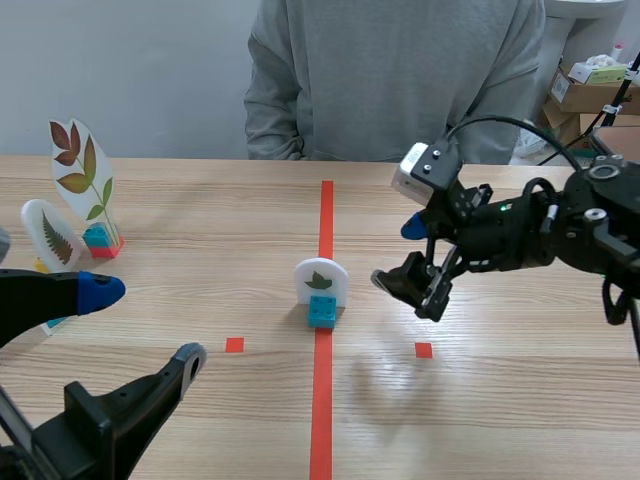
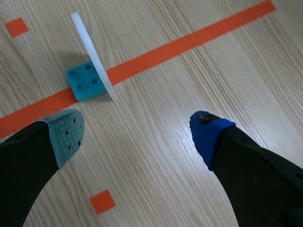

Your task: Do the leaf sorting experiment

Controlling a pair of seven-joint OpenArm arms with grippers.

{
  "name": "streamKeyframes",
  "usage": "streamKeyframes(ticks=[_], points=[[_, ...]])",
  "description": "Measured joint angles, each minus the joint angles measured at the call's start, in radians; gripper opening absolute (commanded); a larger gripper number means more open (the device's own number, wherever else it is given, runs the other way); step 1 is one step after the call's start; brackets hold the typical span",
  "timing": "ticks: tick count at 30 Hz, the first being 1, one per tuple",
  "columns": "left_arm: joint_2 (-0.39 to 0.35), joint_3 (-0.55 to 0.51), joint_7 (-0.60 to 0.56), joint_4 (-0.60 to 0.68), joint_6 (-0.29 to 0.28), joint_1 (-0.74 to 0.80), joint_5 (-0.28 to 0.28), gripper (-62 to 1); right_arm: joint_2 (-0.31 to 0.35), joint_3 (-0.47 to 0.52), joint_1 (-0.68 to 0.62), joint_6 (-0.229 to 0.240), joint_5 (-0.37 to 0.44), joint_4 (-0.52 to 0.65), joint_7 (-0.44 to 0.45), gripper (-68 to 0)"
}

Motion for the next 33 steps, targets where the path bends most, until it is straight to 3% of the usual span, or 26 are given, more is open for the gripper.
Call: streamKeyframes(ticks=[13,22,33], points=[[0.000,0.000,0.000,0.000,0.000,0.006,0.000,-6.7,-0.130,-0.115,0.108,-0.011,-0.050,-0.188,0.050,-21.9],[0.000,0.000,0.000,0.000,0.000,0.006,0.000,-6.7,-0.198,-0.152,0.128,-0.068,-0.066,-0.310,0.083,-21.9],[0.000,0.000,0.000,0.000,0.000,0.006,0.000,-6.7,-0.209,-0.152,0.134,-0.071,-0.066,-0.325,0.109,-22.0]])
